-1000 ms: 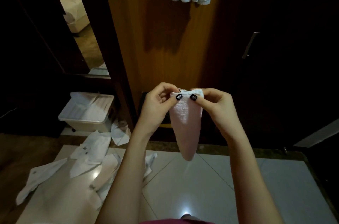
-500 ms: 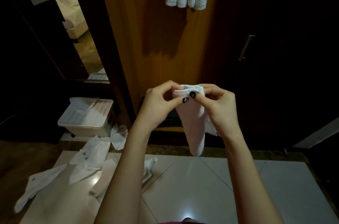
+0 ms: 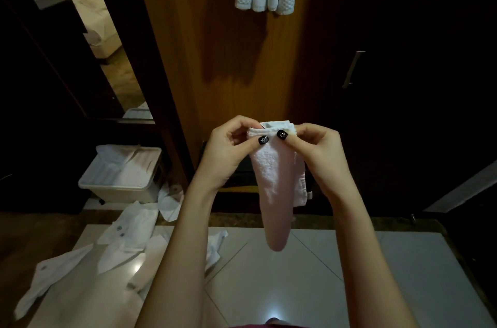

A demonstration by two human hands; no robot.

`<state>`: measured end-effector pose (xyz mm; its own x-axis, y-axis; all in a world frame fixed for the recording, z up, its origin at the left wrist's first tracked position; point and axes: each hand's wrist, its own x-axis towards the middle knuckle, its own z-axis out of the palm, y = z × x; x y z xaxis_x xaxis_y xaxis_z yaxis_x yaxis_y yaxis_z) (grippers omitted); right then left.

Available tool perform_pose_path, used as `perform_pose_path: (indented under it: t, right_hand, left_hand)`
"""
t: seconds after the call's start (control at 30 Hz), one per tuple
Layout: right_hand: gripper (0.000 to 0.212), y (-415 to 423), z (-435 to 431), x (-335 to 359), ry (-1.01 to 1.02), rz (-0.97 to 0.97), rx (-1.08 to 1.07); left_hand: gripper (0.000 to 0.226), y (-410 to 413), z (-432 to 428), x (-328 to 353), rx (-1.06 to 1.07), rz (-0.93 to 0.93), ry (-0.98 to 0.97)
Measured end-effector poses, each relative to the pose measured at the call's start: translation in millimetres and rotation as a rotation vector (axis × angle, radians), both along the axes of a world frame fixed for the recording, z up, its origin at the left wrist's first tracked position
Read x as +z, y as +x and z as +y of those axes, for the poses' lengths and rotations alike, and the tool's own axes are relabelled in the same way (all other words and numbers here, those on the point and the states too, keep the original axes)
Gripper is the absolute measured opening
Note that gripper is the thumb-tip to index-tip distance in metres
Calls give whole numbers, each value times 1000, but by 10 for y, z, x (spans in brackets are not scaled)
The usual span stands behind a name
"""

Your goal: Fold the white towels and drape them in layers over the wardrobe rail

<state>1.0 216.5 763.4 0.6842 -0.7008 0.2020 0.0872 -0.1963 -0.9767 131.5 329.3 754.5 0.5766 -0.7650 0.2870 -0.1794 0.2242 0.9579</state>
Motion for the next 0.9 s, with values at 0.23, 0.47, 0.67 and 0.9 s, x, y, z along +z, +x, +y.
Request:
perform_pose_path:
  t: [0.23,0.47,0.67,0.9]
  right_hand:
    - [7,68,73,24,-57,-55,-136]
    - [17,182,-60,171,108,-170,-225]
    - [16,259,-172,161,-140,-90,-214]
    - [12,101,-162,-132,-261,5,-203]
  left_hand:
    - [26,-84,-35,-6,60,2,-154]
    - [28,-66,-128,80,-82,-164,-85]
    - [23,-4,-433,112,63,-70,-135]
    - [20,284,-610,228,123,119,-245]
